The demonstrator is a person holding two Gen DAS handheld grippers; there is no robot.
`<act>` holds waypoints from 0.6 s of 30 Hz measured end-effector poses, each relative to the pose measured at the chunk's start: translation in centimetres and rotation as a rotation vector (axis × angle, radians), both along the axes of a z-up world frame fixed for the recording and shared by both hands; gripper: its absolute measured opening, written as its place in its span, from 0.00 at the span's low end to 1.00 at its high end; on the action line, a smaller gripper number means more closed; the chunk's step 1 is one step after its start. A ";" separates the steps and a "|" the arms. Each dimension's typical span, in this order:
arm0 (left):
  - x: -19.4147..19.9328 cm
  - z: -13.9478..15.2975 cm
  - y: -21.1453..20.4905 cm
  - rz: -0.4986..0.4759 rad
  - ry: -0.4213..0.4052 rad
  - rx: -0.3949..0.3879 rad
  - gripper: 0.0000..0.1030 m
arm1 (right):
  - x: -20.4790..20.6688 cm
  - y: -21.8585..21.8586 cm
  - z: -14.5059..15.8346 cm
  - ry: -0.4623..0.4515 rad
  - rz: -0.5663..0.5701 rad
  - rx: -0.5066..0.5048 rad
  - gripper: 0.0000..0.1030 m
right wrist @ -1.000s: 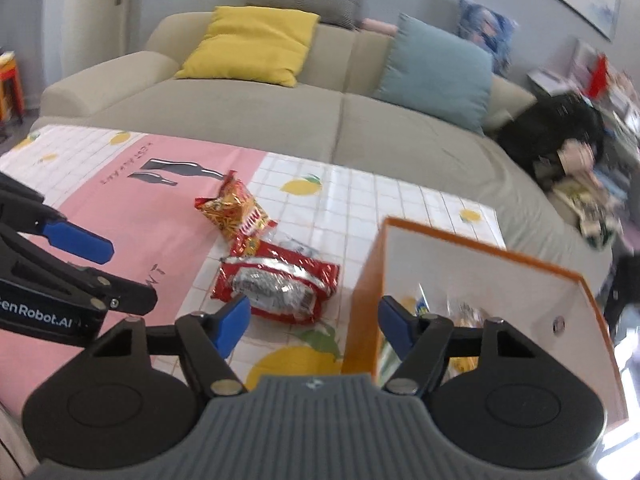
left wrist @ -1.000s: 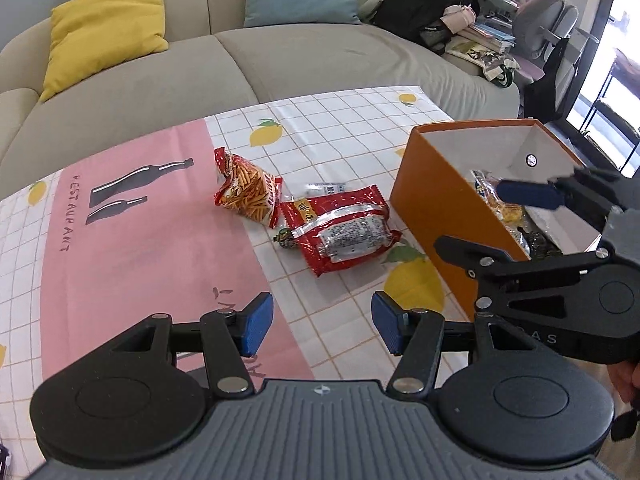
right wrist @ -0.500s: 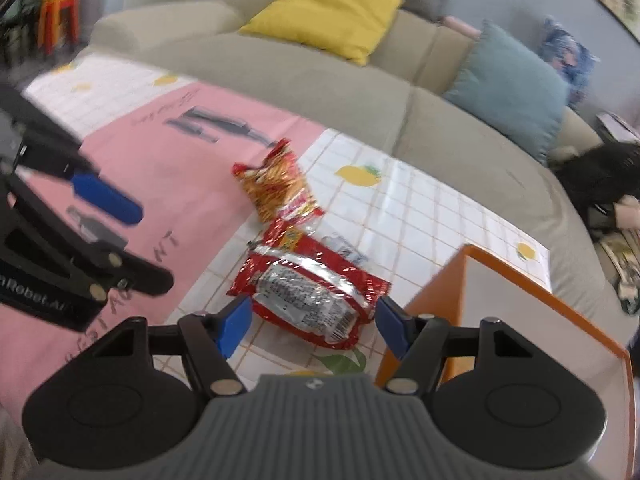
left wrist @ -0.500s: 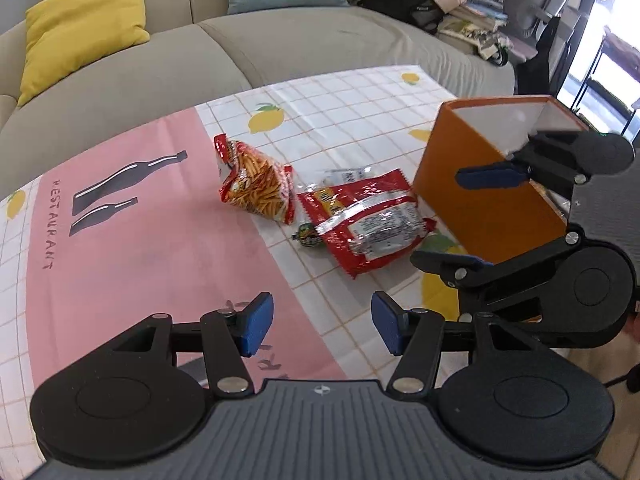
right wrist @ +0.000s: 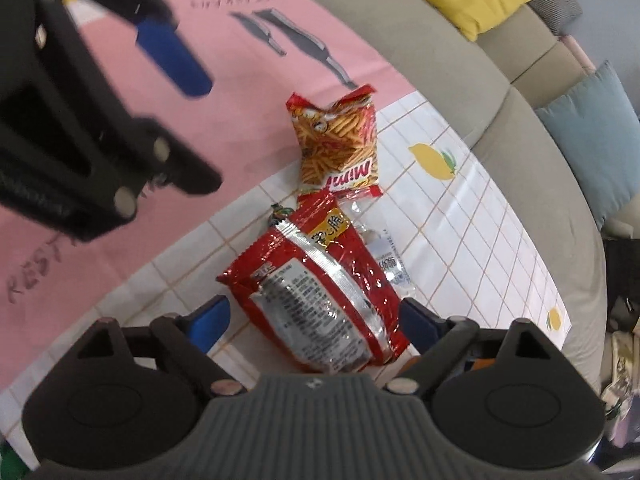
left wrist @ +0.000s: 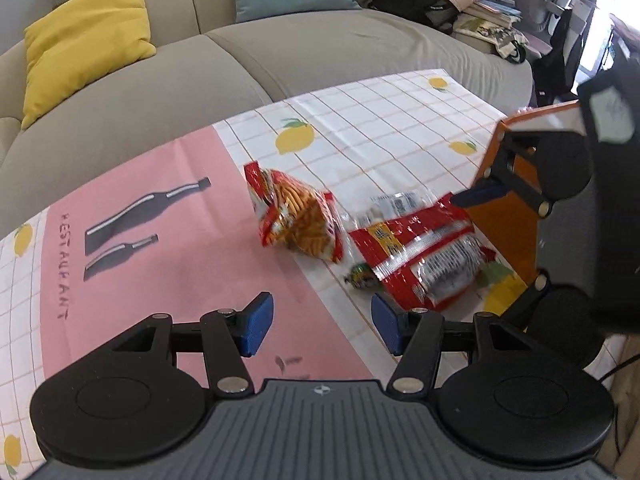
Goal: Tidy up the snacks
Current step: 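Grasp the large red snack bag with the right gripper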
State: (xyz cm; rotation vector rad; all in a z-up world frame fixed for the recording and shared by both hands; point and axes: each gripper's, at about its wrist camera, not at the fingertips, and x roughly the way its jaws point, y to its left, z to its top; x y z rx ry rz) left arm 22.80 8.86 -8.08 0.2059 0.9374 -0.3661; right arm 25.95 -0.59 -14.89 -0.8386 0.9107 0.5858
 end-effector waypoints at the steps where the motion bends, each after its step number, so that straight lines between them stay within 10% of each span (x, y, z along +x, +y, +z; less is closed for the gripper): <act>1: 0.2 0.0 0.1 0.000 -0.001 -0.001 0.65 | 0.2 0.1 -0.2 0.006 0.001 -0.004 0.83; 18: 0.6 -0.9 -0.8 -0.072 -0.007 -0.023 0.64 | 1.5 -3.1 3.9 0.059 -0.148 0.191 0.34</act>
